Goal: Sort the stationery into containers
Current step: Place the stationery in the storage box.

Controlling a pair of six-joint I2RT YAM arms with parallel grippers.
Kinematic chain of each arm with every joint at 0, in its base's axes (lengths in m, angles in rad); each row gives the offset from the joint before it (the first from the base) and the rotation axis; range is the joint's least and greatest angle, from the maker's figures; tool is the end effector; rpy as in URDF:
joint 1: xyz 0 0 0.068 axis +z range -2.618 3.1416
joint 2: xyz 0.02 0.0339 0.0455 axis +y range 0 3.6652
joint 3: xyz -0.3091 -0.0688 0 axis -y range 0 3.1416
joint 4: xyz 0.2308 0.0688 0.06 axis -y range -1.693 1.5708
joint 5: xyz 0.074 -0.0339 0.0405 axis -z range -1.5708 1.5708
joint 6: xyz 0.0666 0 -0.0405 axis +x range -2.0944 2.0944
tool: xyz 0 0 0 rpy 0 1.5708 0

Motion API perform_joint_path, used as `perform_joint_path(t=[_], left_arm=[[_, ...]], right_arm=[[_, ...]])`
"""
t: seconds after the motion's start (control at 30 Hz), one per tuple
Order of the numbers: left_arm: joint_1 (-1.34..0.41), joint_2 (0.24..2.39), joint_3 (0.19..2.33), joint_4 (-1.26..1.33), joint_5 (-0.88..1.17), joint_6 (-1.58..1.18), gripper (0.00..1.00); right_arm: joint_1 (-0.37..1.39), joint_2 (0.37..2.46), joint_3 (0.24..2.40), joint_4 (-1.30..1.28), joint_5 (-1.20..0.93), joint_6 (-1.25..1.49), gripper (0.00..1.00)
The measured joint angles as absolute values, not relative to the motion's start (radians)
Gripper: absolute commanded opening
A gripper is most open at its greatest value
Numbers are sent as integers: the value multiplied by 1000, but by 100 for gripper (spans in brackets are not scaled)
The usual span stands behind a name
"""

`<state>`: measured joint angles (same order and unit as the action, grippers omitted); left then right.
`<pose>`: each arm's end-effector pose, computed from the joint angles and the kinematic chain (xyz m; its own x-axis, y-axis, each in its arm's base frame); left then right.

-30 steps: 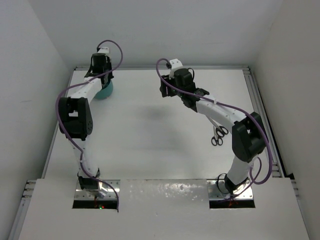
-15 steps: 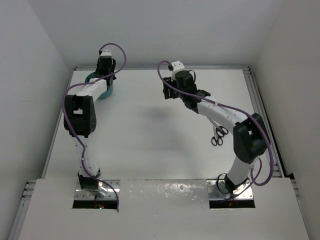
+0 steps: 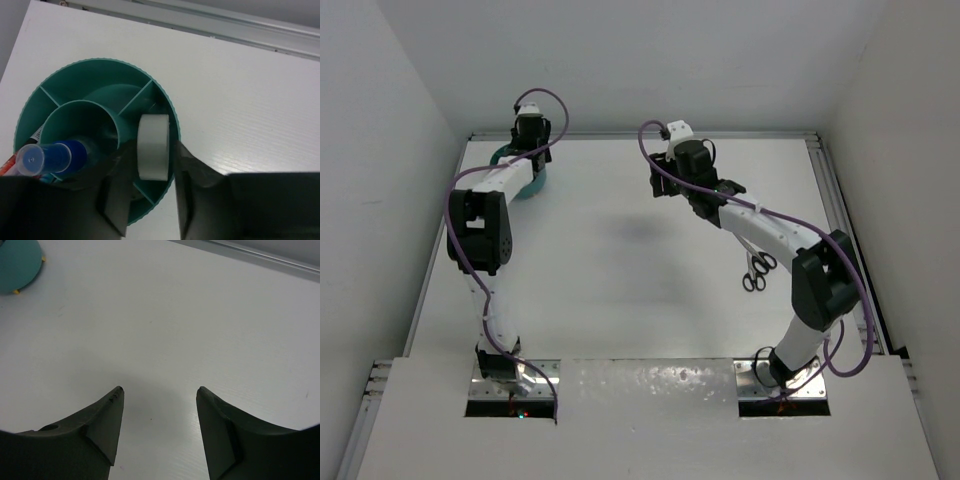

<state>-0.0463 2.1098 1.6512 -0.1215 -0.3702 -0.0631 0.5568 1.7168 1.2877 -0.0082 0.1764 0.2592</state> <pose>0.5265 -0.0003 0.2558 -0.5301 -0.0343 -0.8472 -0.2932 0.9450 0.1452 0.3680 0.2153 0.3187 -0.4463 0.0194 -0.8947 -0.2803 0.9464 0.1604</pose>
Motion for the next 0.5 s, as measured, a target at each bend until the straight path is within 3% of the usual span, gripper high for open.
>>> perform_joint_path(t=[0.07, 0.5], left_arm=[[-45, 2110, 1651, -126, -363, -64, 44], [-38, 2109, 1651, -154, -318, -30, 43]], right_arm=[[557, 1716, 1287, -9, 177, 257, 59], [557, 1697, 1269, -12, 176, 258, 59]])
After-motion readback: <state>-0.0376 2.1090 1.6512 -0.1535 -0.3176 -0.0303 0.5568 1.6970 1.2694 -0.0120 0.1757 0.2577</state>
